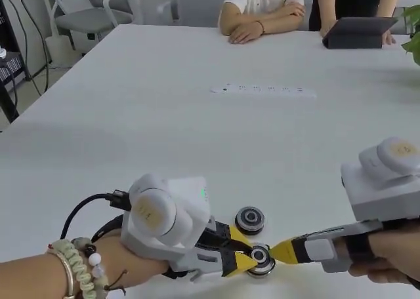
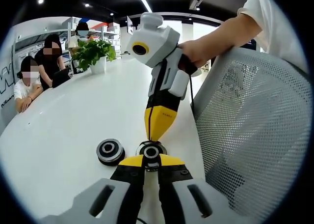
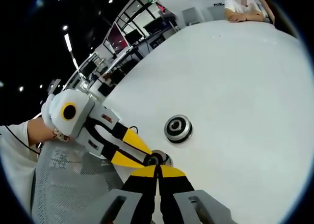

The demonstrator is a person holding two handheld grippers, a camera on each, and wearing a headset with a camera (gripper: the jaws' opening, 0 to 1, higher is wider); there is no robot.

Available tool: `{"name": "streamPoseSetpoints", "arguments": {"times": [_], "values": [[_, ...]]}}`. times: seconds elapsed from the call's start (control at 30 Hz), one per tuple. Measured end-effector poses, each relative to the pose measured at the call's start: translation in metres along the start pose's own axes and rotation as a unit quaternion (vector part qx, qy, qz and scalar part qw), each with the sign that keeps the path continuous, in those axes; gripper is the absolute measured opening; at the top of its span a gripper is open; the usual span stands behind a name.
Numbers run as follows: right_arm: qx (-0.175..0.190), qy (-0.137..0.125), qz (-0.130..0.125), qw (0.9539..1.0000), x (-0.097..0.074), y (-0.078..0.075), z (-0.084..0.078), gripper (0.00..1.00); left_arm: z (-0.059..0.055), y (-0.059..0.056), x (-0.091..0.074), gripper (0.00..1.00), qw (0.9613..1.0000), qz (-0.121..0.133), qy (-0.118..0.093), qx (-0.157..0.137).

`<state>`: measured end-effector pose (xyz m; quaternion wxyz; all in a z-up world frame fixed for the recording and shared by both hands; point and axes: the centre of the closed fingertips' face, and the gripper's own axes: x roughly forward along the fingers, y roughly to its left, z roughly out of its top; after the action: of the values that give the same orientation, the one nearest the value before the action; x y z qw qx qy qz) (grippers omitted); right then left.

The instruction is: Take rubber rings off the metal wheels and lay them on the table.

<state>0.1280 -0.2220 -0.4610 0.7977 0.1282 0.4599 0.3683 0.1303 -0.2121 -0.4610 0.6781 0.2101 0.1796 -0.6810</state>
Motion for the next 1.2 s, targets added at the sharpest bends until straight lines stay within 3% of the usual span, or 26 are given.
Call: {"name": "streamPoseSetpoints", "arguments": {"times": [0.53, 0.63, 0.7, 0.73, 0.8, 0.83, 1.0, 1.2], "values": [[-0.003, -0.001, 0.011, 0.9999, 0.001, 0.005, 0.001, 0.0, 0.0, 0.0, 0.001, 0.04, 1.0, -0.001, 0.0, -0.002], [0.002, -0.017, 0.03, 0.9994, 0.001, 0.013, 0.007, 0.0, 0.0, 0.0, 0.001, 0.04, 1.0, -0.002, 0.0, -0.001], [0.035, -0.055, 0.101, 0.9928, -0.003, 0.036, 0.022, 0.0, 0.0, 0.0, 0.001, 0.04, 1.0, 0.001, 0.0, -0.001], [0.037, -0.066, 0.088, 0.9933, -0.003, 0.032, 0.027, 0.0, 0.001, 0.001, 0.001, 0.03, 1.0, 0.002, -0.001, -0.001], [-0.005, -0.041, 0.05, 0.9979, -0.001, 0.019, 0.02, 0.0, 0.0, 0.002, 0.001, 0.0, 1.0, 0.004, 0.0, 0.003], [-0.016, -0.03, 0.043, 0.9985, 0.001, 0.017, 0.016, 0.0, 0.0, 0.001, 0.0, 0.0, 1.0, 0.004, 0.003, 0.004], [-0.007, -0.017, 0.037, 0.9991, 0.004, 0.011, 0.008, 0.0, 0.0, 0.001, 0.0, 0.0, 1.0, 0.006, 0.001, 0.003], [-0.002, -0.032, 0.031, 0.999, 0.001, 0.01, 0.014, 0.0, 0.0, 0.001, 0.0, 0.0, 1.0, 0.006, -0.001, -0.001]]}}
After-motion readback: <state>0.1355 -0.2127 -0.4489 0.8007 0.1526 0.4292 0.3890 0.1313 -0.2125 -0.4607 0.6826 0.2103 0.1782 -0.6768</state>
